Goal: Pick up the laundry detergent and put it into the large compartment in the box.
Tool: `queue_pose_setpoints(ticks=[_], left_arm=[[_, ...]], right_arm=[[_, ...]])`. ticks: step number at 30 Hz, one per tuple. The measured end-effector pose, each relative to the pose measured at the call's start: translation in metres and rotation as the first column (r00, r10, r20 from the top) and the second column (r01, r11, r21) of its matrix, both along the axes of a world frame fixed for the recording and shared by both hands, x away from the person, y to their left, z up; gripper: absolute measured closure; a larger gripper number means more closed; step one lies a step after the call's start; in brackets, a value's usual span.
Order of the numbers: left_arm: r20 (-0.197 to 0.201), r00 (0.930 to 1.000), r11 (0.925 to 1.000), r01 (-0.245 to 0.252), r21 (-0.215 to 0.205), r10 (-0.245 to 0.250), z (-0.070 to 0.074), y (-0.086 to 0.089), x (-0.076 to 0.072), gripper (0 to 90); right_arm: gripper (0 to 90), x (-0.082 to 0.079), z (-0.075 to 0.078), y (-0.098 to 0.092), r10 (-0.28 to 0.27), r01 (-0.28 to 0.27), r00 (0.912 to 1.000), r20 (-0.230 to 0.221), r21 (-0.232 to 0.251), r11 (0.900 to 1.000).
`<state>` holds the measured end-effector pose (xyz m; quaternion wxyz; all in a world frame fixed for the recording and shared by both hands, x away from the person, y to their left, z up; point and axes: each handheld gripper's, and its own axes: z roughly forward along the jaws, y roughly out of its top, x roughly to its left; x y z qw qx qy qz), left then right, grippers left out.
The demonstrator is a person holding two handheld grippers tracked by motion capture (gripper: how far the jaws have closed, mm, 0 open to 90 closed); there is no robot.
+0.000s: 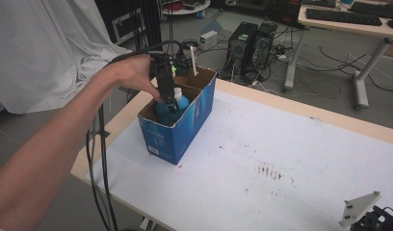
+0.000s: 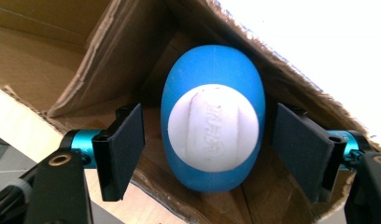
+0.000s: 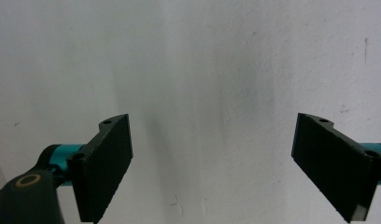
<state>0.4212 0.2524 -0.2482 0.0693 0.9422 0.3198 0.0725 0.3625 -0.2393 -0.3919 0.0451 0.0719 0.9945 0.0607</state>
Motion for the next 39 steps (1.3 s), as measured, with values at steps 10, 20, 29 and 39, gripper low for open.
queue_pose_setpoints(ticks=[10,20,29,39], left_arm=[[0.056,0.9981,0.9996,0.026,0.007,-0.027,0.027,-0.012,-0.001,26.3],[0.081,0.9932,0.9964,0.084,-0.007,-0.083,0.044,-0.041,-0.002,26.3],[0.103,0.9855,0.9906,0.136,-0.011,-0.135,0.056,-0.074,0.002,21.9],[0.106,0.9752,0.9809,0.194,0.007,-0.194,0.047,-0.119,0.000,12.3]], right_arm=[[11.6,0.000,0.001,0.000,0.002,-0.002,1.0000,0.000,0.002,1.000],[11.6,0.000,0.001,0.001,0.005,-0.005,1.0000,0.000,0.005,1.000],[11.6,0.000,0.001,0.001,0.009,-0.009,1.0000,0.002,0.005,1.000],[11.6,0.000,0.002,0.001,0.011,-0.011,0.9999,0.001,0.009,1.000]])
